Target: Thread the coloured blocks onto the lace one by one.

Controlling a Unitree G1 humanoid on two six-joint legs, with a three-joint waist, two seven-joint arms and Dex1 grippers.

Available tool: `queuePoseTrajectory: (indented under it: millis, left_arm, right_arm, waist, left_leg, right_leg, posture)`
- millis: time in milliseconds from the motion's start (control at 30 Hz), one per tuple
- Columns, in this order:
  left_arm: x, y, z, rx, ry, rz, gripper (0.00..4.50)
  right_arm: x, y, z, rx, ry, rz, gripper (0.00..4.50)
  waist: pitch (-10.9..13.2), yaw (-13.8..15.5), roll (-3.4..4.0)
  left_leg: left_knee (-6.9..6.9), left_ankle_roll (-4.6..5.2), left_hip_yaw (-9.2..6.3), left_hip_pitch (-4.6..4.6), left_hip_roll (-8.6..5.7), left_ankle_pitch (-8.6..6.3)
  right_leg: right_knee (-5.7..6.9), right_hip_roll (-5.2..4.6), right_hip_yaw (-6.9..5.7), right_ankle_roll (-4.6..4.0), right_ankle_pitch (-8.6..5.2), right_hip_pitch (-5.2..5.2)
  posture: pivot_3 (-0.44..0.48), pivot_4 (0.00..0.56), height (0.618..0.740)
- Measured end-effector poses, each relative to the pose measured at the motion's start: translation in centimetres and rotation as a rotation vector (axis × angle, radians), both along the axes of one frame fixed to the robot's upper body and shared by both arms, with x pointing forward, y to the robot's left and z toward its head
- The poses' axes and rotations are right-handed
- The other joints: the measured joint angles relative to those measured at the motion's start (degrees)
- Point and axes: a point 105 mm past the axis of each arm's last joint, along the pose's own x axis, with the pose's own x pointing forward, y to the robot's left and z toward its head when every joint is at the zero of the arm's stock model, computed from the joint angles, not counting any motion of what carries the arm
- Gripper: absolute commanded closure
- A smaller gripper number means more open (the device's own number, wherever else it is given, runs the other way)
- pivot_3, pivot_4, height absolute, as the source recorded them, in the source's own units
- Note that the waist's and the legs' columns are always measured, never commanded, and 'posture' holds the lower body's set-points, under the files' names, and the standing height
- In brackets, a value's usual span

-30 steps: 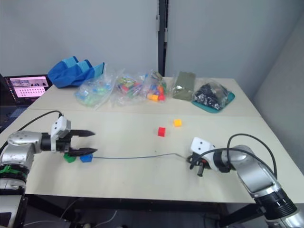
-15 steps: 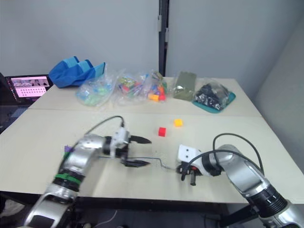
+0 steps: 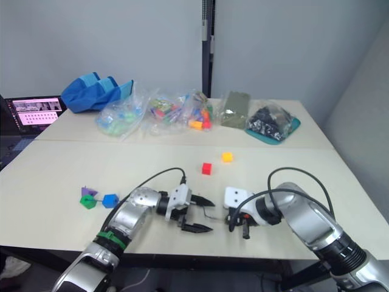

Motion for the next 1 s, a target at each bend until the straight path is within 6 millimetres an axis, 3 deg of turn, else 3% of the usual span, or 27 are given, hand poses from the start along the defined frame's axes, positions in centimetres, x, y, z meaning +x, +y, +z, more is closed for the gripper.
queuePoseTrajectory:
  millis: [267,467,500,567,767,900,1000]
  left_arm:
    - [0.0,-1.1,-0.4,0.002,0.017,-0.005,4.46]
    - [0.1,-1.1,-0.5,0.005,0.023,-0.004,4.46]
    - [0.1,-1.1,-0.5,0.006,0.024,-0.003,4.5]
    - [0.2,-1.0,-0.5,0.01,0.024,0.0,4.5]
    - [0.6,-0.3,-0.6,0.017,0.026,0.024,4.5]
    - [1.4,0.9,0.0,-0.005,0.037,0.081,4.5]
    - [2.1,2.4,1.0,-0.035,0.03,0.135,4.5]
  right_arm:
    - [-0.1,0.0,0.0,-0.001,0.009,-0.006,4.5]
    - [-0.2,0.0,0.0,0.002,0.02,-0.019,4.5]
    - [-0.1,0.1,-0.1,0.009,0.028,-0.03,4.0]
    - [0.0,0.0,0.0,0.016,0.025,-0.041,3.51]
    - [0.5,-1.6,1.5,0.028,-0.045,-0.078,1.43]
    - [1.1,-2.2,2.8,0.152,-0.118,-0.142,0.04]
    - [1.9,-3.2,3.6,0.295,-0.215,-0.27,0.01]
  waist:
    - [0.0,0.1,0.0]
    - [0.0,0.0,0.0]
    - [0.0,0.1,0.0]
    - [0.0,0.1,0.0]
    - [0.0,0.1,0.0]
    - [0.0,0.0,-0.02]
    - [0.0,0.0,-0.02]
  left_leg:
    - [0.0,0.0,0.0,0.0,0.0,0.0]
    - [-0.01,0.0,0.0,0.0,0.0,0.0]
    - [0.0,0.0,0.0,0.0,0.0,0.0]
    - [-0.01,0.0,0.0,0.0,0.0,0.0]
    - [-0.01,0.0,0.0,0.0,0.0,0.0]
    - [-0.04,0.0,0.0,0.0,0.0,0.0]
    - [-0.04,-0.01,-0.02,0.0,0.0,0.0]
  right_leg:
    - [0.0,0.0,0.0,0.0,0.0,0.0]
    - [0.0,0.0,0.0,0.0,0.0,0.0]
    - [0.0,0.0,0.0,0.0,0.0,0.0]
    - [-0.01,0.0,0.0,0.0,0.0,0.0]
    - [-0.03,0.0,0.0,0.0,0.0,0.0]
    - [-0.02,0.0,0.0,0.0,0.0,0.0]
    - [-0.01,0.0,-0.03,0.0,0.0,0.01]
  posture:
    - [0.0,0.15,0.74]
    - [0.0,0.15,0.74]
    - [0.0,0.15,0.74]
    - [0.0,0.15,0.74]
    - [0.0,0.15,0.74]
    - [0.0,0.15,0.74]
    - [0.0,0.15,0.74]
